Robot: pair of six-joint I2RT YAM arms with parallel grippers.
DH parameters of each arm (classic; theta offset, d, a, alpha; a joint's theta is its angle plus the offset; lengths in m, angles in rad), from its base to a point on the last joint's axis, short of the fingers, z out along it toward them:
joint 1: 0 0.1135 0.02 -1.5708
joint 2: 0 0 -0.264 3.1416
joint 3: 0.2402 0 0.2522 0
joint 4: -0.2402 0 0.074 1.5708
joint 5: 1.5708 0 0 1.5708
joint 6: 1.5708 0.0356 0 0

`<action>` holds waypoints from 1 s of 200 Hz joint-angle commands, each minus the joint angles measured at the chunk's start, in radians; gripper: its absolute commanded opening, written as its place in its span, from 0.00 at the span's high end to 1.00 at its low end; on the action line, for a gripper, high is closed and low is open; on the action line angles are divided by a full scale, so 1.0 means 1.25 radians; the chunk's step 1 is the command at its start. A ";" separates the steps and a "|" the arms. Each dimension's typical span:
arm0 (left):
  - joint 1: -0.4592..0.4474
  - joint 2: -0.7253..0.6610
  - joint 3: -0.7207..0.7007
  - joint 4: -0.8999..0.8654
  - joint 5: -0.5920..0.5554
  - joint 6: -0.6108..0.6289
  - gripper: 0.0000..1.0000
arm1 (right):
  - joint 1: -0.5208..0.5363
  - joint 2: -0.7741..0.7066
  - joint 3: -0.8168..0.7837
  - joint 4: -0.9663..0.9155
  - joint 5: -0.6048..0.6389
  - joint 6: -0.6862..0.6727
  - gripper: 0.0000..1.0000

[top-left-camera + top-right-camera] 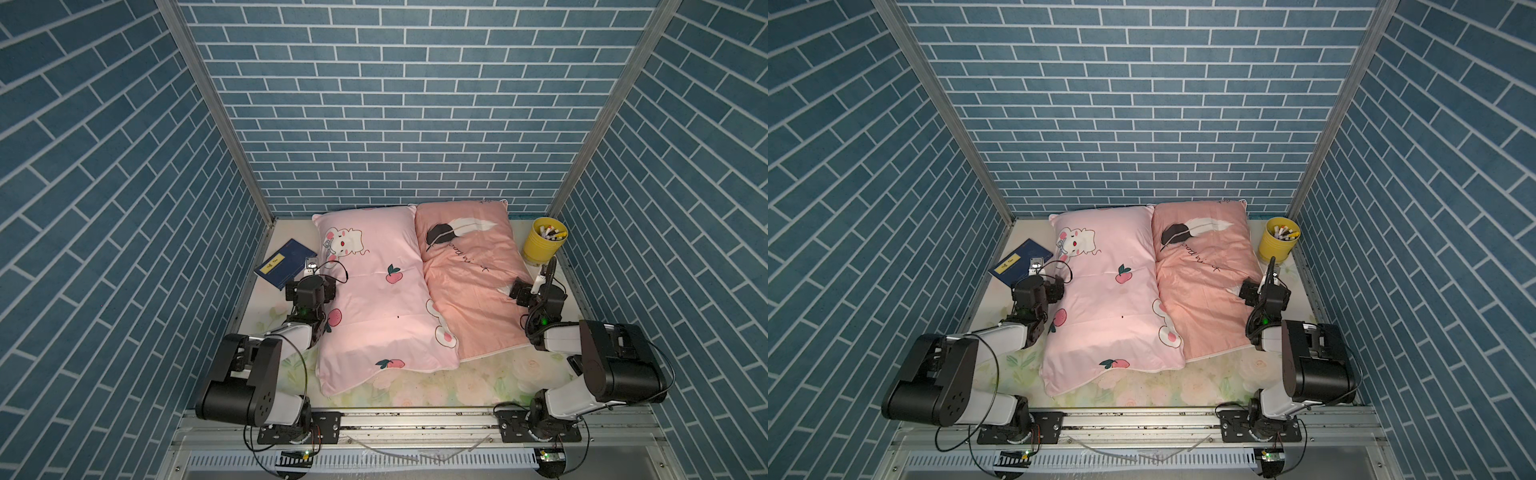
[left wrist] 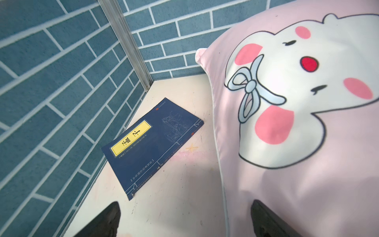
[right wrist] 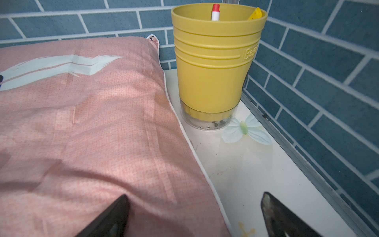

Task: Zip up pillowcases
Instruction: Reset both arms

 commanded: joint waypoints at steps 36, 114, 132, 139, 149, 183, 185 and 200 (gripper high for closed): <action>0.045 0.069 -0.074 0.209 0.048 -0.019 0.00 | -0.006 0.009 -0.006 0.005 0.005 -0.003 0.01; 0.044 0.063 -0.073 0.195 0.046 -0.024 0.00 | -0.004 0.012 0.026 -0.054 -0.111 -0.051 0.01; 0.044 0.062 -0.072 0.193 0.046 -0.025 0.00 | -0.005 0.012 0.027 -0.054 -0.111 -0.051 0.01; 0.045 0.058 -0.071 0.182 0.048 -0.030 0.00 | -0.004 0.012 0.026 -0.054 -0.111 -0.051 0.01; 0.045 0.062 -0.072 0.191 0.046 -0.025 0.00 | -0.004 0.013 0.027 -0.055 -0.111 -0.051 0.01; 0.045 0.062 -0.072 0.189 0.046 -0.026 0.00 | -0.005 0.014 0.032 -0.063 -0.116 -0.048 0.01; 0.045 0.061 -0.072 0.188 0.047 -0.026 0.00 | -0.006 0.014 0.032 -0.063 -0.116 -0.048 0.01; 0.045 0.061 -0.072 0.188 0.047 -0.026 0.00 | -0.006 0.013 0.030 -0.061 -0.117 -0.047 0.01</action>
